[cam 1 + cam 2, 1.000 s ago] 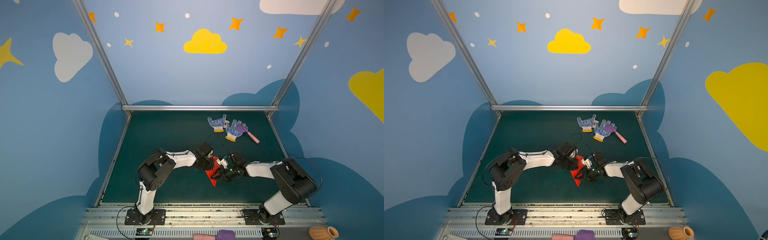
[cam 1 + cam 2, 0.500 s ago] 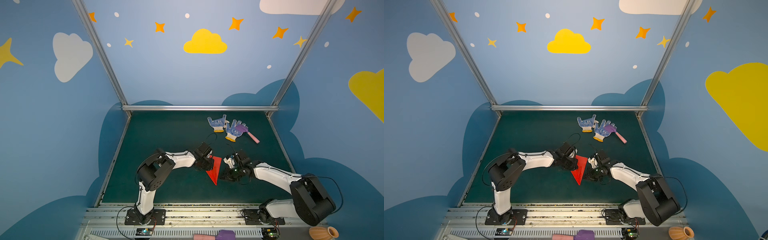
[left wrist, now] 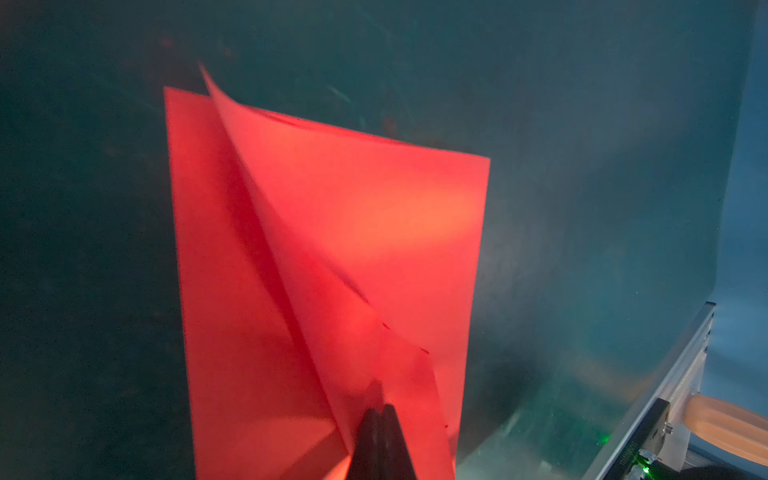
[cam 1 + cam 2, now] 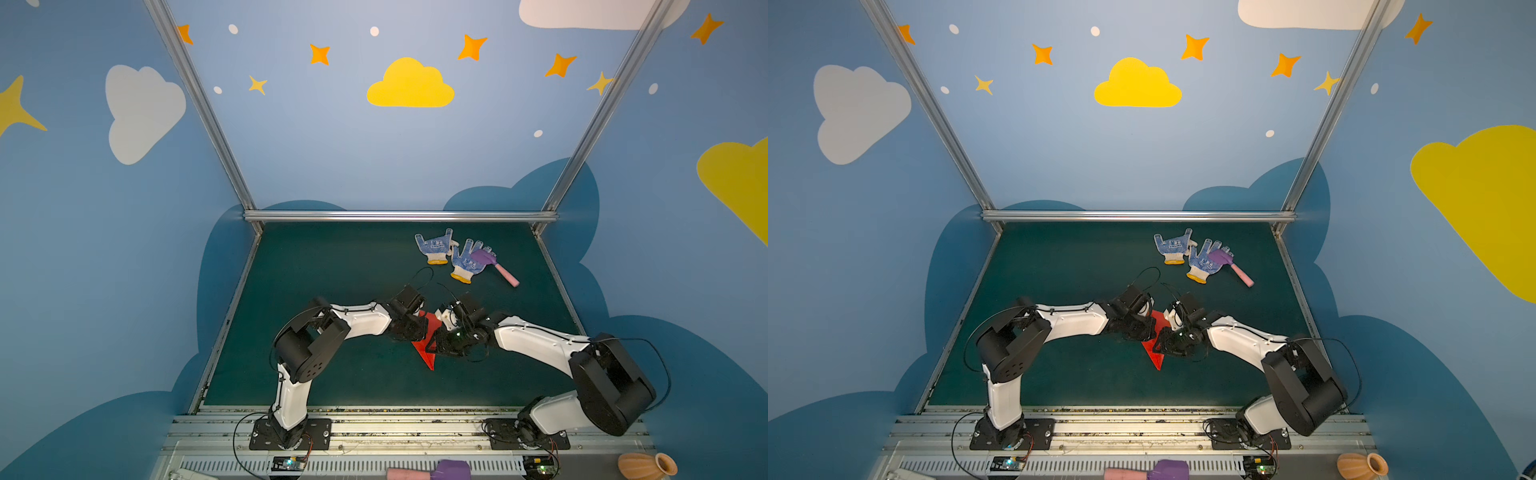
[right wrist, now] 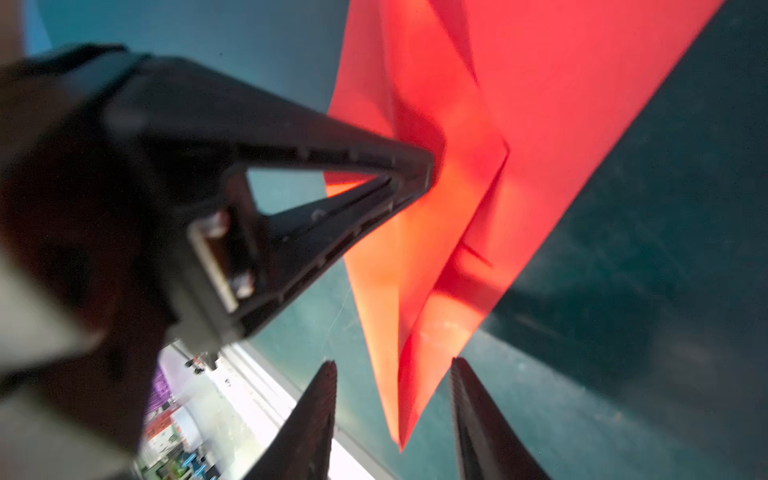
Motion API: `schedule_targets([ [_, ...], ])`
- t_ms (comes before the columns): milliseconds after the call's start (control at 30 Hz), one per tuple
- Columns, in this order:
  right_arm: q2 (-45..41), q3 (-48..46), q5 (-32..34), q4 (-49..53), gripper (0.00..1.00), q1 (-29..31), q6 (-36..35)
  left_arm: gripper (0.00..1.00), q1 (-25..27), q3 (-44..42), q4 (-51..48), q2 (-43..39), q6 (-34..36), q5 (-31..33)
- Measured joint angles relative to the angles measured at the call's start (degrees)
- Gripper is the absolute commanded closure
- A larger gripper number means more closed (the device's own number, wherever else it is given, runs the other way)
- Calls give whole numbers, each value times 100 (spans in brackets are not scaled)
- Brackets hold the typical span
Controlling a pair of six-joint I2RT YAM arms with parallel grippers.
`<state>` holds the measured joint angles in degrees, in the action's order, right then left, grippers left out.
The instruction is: Fold a paper plane with a square sheet of paper (fold left side to right side)
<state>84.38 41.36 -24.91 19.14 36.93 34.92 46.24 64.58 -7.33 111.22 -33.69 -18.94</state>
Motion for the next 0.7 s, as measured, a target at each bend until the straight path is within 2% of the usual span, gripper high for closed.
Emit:
schedule_targets([
  [100,188,2,87,-2,63,4,7,96,2,0,0,0,-26,11],
  [267,378,0,190,-33,88,4,17,97,2,0,-2,-4,-61,15],
  [367,433,0,201,-96,96,2,15,97,4,-4,0,-11,-63,17],
  [633,533,0,192,-164,98,-11,-2,96,2,-48,20,-46,-63,15],
  [700,540,-2,184,-170,98,-28,-11,93,4,-96,55,-79,-63,11],
])
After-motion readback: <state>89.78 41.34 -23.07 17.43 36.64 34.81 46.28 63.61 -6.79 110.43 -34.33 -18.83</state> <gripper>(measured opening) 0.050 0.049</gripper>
